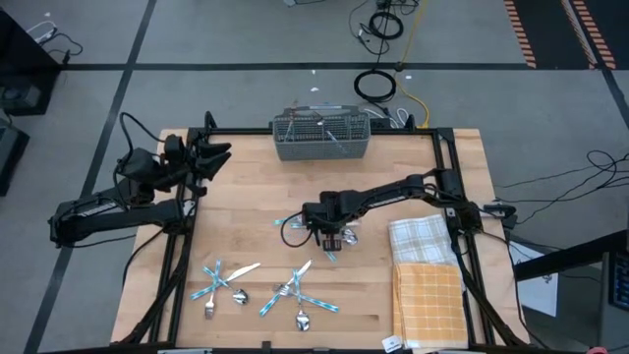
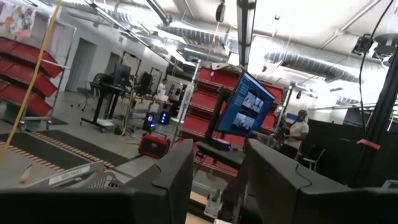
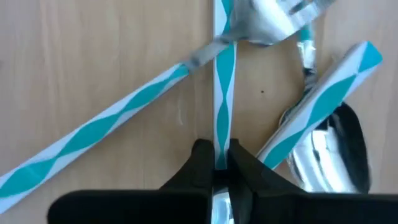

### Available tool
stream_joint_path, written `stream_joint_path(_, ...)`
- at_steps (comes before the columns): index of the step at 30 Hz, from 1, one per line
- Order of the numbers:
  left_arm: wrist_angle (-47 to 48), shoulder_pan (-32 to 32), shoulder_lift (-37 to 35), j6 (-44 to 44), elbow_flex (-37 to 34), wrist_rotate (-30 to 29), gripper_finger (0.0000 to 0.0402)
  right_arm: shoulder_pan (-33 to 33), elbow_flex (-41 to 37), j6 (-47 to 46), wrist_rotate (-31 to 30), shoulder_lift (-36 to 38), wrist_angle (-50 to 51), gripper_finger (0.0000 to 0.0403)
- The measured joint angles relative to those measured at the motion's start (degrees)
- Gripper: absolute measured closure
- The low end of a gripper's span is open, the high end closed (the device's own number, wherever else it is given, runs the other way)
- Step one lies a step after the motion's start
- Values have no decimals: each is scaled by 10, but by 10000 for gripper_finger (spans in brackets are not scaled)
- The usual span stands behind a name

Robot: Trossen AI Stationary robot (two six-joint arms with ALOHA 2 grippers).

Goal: Sort silverware
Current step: Put the table knife into the silverware rack

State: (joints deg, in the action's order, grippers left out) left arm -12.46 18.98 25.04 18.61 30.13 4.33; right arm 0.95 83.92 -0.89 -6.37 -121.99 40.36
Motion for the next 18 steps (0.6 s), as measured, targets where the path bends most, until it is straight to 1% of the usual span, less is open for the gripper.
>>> stream_joint_path(4, 0, 0, 0, 1, 0, -1, 249, 9, 0, -43, -11, 0, 1, 399)
stream_joint_path(10, -6, 0, 0, 2, 0, -1, 249, 32, 13, -95, -71, 4, 17, 401)
stream_joint_path(14, -8, 0, 0, 3, 0, -2, 249, 34, 36, -115, -78, 2, 47, 402)
stream_joint_path(18, -28, 0, 0, 6, 0, -3, 249, 33, 56, -133, -107, 2, 88, 402)
